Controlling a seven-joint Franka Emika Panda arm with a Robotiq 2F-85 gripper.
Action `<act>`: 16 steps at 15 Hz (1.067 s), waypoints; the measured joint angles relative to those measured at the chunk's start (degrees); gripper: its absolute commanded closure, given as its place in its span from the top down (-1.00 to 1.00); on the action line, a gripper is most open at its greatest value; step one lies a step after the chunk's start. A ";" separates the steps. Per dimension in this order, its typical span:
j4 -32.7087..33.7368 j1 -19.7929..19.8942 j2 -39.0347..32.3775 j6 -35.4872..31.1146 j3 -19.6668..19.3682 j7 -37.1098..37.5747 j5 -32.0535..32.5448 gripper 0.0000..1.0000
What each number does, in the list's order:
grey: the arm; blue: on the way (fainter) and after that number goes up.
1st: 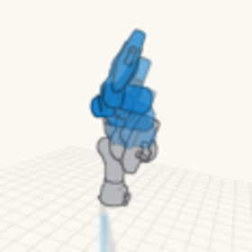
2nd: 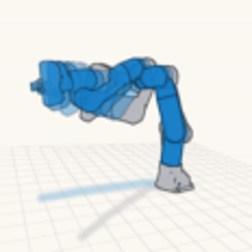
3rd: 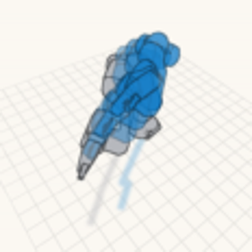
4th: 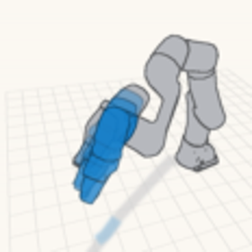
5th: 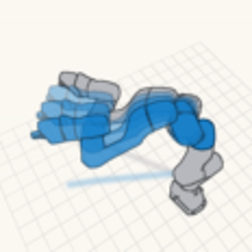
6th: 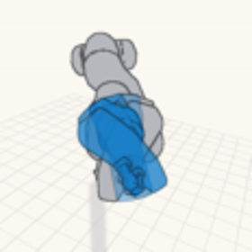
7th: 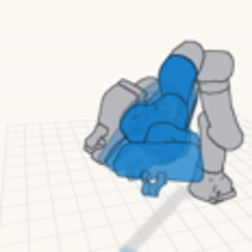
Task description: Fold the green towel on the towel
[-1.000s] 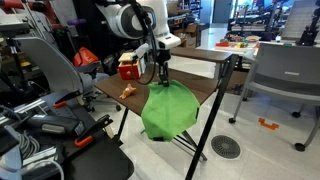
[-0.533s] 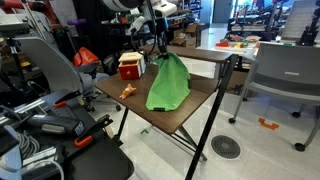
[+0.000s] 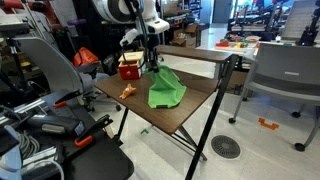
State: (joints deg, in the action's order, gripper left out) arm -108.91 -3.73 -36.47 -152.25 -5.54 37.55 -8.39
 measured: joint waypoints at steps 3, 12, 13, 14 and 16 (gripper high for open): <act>-4.30 1.60 0.06 -0.13 -0.12 -1.69 -0.42 -0.98; -9.55 6.32 -1.42 -0.14 -0.77 -4.25 -2.61 -0.41; -9.59 6.46 -2.11 -0.13 -0.76 -4.41 -3.23 -0.39; -9.60 6.54 -2.78 -0.12 -0.77 -4.43 -3.71 -0.25; -9.60 6.59 -3.96 -0.10 -0.76 -4.47 -4.76 0.00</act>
State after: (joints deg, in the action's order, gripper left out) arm -118.51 2.86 -40.43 -152.35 -6.30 33.07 -13.15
